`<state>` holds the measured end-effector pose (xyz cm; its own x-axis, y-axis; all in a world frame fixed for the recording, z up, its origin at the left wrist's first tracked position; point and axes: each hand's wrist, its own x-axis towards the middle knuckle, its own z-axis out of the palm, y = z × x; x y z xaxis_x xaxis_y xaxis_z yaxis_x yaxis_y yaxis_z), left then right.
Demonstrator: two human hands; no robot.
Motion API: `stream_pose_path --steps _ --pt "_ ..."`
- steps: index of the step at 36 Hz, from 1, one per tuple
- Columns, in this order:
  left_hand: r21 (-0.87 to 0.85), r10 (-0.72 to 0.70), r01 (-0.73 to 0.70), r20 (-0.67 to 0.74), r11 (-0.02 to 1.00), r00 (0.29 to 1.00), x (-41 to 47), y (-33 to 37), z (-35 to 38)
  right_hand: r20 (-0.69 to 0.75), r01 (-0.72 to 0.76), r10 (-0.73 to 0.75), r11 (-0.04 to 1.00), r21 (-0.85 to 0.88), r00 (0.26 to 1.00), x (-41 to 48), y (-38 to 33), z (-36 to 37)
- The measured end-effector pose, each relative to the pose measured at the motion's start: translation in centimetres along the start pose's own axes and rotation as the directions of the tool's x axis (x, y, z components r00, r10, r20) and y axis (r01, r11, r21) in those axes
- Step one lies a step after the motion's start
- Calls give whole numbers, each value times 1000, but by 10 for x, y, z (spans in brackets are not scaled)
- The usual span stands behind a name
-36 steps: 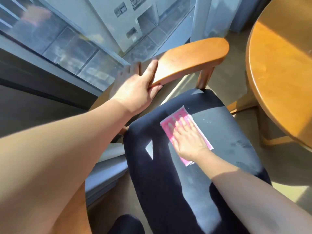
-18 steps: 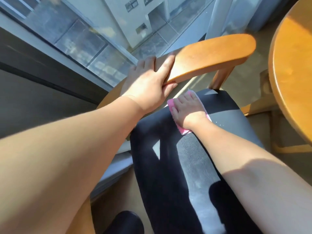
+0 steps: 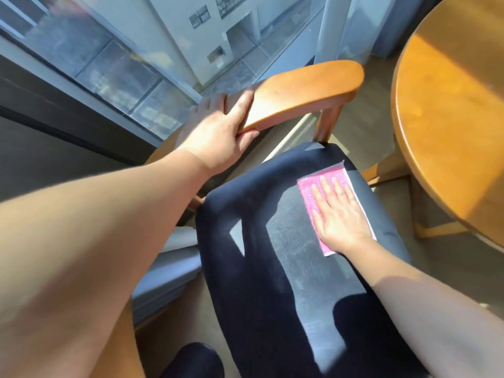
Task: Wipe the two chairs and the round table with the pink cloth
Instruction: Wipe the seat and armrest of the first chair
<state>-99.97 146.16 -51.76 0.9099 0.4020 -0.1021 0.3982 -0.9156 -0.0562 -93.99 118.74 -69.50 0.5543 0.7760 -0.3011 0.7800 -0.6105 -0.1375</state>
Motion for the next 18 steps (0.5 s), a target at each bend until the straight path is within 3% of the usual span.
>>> stream_pose_path --steps 10,18 --pt "-54 -36 38 27 998 999 1 0 4 -6 -73 73 997 7 997 -62 34 6" --pt "-16 57 -57 47 998 997 19 21 -8 -7 -63 63 998 1 998 -60 33 4"
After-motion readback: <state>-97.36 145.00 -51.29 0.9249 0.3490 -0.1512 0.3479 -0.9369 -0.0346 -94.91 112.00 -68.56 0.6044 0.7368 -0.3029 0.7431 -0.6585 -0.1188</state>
